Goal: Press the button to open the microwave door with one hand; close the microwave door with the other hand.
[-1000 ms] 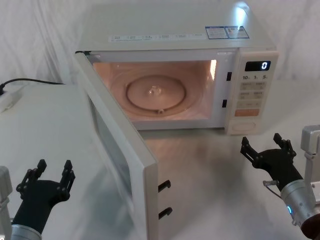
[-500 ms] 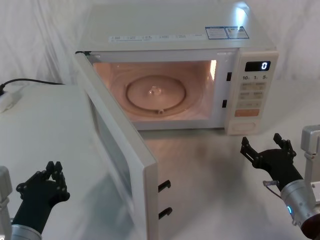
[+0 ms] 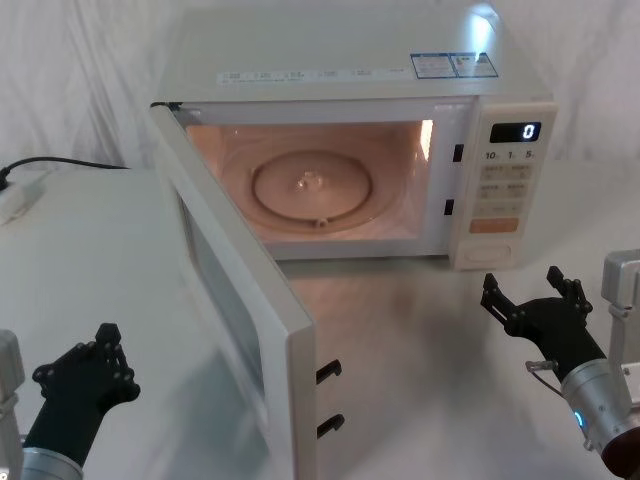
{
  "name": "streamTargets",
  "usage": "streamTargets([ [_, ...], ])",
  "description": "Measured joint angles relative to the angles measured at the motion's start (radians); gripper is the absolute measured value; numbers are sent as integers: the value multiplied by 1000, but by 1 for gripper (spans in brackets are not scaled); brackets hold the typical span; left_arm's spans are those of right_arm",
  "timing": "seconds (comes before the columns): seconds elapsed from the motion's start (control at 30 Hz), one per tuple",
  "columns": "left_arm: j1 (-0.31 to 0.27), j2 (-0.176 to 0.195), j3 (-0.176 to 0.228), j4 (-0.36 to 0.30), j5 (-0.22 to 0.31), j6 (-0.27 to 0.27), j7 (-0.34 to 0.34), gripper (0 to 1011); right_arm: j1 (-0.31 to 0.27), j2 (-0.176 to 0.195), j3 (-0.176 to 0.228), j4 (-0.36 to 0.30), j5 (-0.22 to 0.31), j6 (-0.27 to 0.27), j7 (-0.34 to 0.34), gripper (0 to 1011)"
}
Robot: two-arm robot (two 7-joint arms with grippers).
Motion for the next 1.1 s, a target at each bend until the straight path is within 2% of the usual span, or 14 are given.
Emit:
streamTargets([
  [0.23,16,4,-22,-65,-9,63,-35,0,0,0,0,0,0,0,0,1002],
  [0.47,44,21,-66,-142,-90,145,-109,0,0,0,0,0,0,0,0,1002],
  [0.8,80,113,-142,-257,-260,268,-224,0,0,0,0,0,0,0,0,1002],
  [1.1,86,188,-200,-297,-375,340,-302,0,0,0,0,0,0,0,0,1002],
])
